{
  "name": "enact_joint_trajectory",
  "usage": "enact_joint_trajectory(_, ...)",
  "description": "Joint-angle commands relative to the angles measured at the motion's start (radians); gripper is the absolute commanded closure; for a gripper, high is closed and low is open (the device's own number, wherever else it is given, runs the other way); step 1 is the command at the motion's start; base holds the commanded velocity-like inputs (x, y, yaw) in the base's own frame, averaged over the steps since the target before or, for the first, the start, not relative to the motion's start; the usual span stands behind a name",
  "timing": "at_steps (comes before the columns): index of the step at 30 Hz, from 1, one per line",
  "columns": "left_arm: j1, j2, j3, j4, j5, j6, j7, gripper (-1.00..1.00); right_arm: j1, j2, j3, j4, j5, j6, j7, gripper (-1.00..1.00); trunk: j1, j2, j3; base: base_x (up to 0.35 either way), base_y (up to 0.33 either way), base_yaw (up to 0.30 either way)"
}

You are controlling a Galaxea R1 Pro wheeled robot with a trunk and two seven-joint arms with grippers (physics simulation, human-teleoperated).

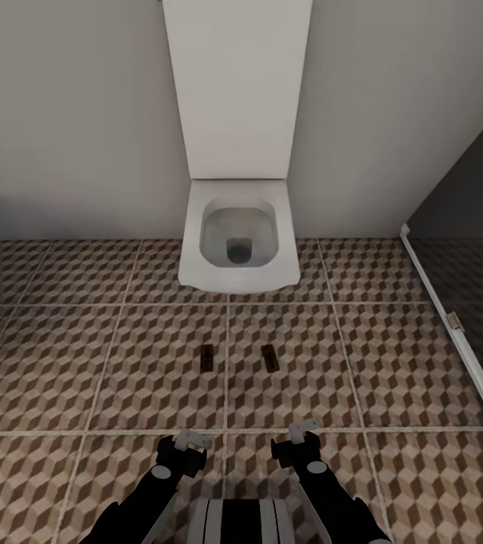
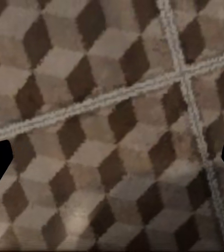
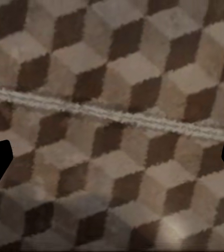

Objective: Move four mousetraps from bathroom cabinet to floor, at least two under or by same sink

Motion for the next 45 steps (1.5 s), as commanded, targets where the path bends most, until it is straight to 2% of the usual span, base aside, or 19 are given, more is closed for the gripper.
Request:
enact_joint_trajectory(1, 0.000, 0.001, -0.004, -0.001, 0.006, 0.005, 0.008, -1.00, 0.000, -0.001, 0.003, -0.002, 0.010, 0.009, -0.005, -1.00, -0.004, 0.007, 0.003, 0.000, 0.000, 0.000)
enact_joint_trajectory(23, 0.000, 0.006, -0.003, -0.004, 0.007, 0.008, 0.008, -1.00, 0.000, -0.001, 0.005, -0.003, 0.010, 0.009, -0.005, -1.00, -0.088, 0.161, 0.072, 0.000, 0.000, 0.000)
enact_joint_trajectory(27, 0.000, 0.017, -0.002, -0.007, 0.007, 0.009, 0.009, -1.00, 0.000, -0.001, 0.005, -0.004, 0.010, 0.005, -0.005, -1.00, -0.104, 0.189, 0.084, 0.000, 0.000, 0.000)
enact_joint_trajectory(32, 0.000, 0.042, -0.002, -0.017, 0.010, 0.009, 0.009, -1.00, 0.000, -0.002, 0.005, -0.005, 0.010, -0.050, -0.004, -1.00, -0.123, 0.224, 0.100, 0.000, 0.000, 0.000)
enact_joint_trajectory(39, 0.000, 0.063, -0.001, -0.023, 0.011, 0.007, 0.009, -1.00, 0.000, -0.006, 0.005, -0.005, 0.010, -0.076, -0.004, -1.00, -0.150, 0.273, 0.122, 0.000, 0.000, 0.000)
enact_joint_trajectory(45, 0.000, 0.084, -0.002, -0.023, 0.012, 0.005, 0.009, -1.00, 0.000, -0.039, 0.006, -0.004, 0.007, -0.081, 0.007, -1.00, -0.173, 0.315, 0.141, 0.000, 0.000, 0.000)
